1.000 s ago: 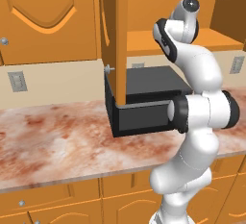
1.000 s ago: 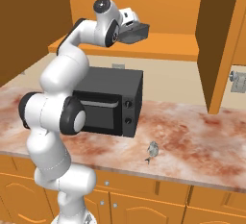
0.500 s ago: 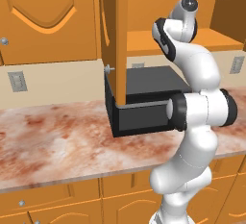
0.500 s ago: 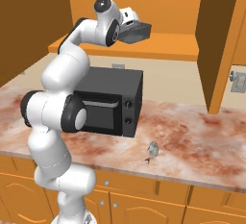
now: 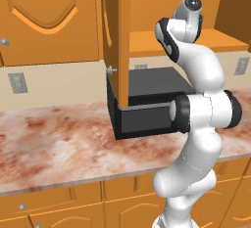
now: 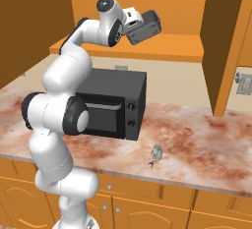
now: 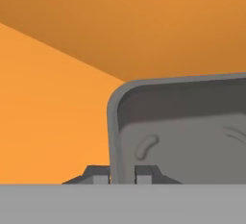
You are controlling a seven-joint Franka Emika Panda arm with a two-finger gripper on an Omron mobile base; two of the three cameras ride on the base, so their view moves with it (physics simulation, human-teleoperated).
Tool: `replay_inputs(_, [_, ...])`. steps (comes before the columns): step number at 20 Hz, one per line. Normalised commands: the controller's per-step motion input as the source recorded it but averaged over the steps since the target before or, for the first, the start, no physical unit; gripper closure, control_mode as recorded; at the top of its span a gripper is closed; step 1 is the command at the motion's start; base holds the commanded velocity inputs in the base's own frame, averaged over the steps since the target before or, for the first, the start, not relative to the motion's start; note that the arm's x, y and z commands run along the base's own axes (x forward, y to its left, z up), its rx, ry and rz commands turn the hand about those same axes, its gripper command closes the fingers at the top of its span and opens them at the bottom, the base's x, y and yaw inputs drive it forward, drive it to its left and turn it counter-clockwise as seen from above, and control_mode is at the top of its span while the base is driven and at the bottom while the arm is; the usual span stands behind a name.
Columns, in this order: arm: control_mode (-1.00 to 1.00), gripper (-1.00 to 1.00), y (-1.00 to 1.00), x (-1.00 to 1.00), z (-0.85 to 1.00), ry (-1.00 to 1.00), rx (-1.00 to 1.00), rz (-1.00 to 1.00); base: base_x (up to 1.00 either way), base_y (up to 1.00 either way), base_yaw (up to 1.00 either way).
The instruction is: Retrieve the tupperware from the cabinet, then place the raw meat into the tupperware to avoid contamination.
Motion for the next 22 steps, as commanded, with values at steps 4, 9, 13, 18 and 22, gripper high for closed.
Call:
replay_inputs(4, [-1.00,1.00,0.00,0.00,0.00,0.00,0.00,0.00,0.00,0.00,0.00])
replay_inputs(9, [-1.00,1.00,0.00,0.00,0.00,0.00,0.00,0.00,0.00,0.00,0.00])
replay_inputs(13, [-1.00,1.00,0.00,0.00,0.00,0.00,0.00,0.00,0.00,0.00,0.00])
replay_inputs(18, [-1.00,1.00,0.00,-0.01,0.00,0.00,0.00,0.00,0.00,0.00,0.00])
replay_inputs(22, [-1.00,1.00,0.00,-0.11,0.00,0.00,0.00,0.00,0.00,0.00,0.00])
